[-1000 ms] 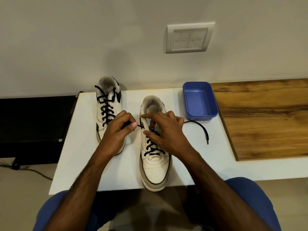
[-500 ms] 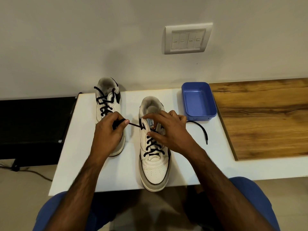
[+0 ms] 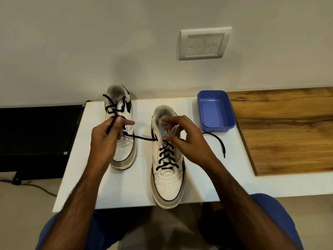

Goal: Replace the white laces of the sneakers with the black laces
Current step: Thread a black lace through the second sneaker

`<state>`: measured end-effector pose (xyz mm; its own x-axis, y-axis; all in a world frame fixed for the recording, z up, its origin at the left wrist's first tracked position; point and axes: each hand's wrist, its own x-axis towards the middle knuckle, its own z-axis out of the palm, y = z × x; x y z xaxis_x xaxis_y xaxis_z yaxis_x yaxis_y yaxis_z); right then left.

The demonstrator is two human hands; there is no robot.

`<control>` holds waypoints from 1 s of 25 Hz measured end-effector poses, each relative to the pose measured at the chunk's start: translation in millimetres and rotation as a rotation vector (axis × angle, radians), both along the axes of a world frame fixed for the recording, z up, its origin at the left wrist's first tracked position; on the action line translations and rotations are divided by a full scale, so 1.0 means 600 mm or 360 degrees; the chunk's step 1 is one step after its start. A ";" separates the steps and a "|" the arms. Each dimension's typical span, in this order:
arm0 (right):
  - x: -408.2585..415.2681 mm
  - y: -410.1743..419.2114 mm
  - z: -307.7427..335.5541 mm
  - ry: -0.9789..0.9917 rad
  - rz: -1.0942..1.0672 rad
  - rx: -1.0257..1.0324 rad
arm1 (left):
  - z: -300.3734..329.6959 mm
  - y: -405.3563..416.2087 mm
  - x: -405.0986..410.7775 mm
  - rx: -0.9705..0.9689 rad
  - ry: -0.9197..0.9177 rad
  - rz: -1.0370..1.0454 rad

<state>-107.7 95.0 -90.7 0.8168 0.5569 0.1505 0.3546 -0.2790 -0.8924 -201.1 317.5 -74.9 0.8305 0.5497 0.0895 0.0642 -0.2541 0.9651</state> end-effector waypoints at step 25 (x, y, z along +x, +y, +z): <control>0.000 -0.014 0.026 0.0096 -0.0070 0.0176 | 0.000 -0.047 -0.005 0.0535 -0.0142 0.0323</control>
<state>-107.7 86.7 -75.3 0.8494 0.5032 0.1590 0.2892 -0.1918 -0.9379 -204.2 289.5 -75.1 0.6890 0.6296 0.3589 0.0652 -0.5471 0.8345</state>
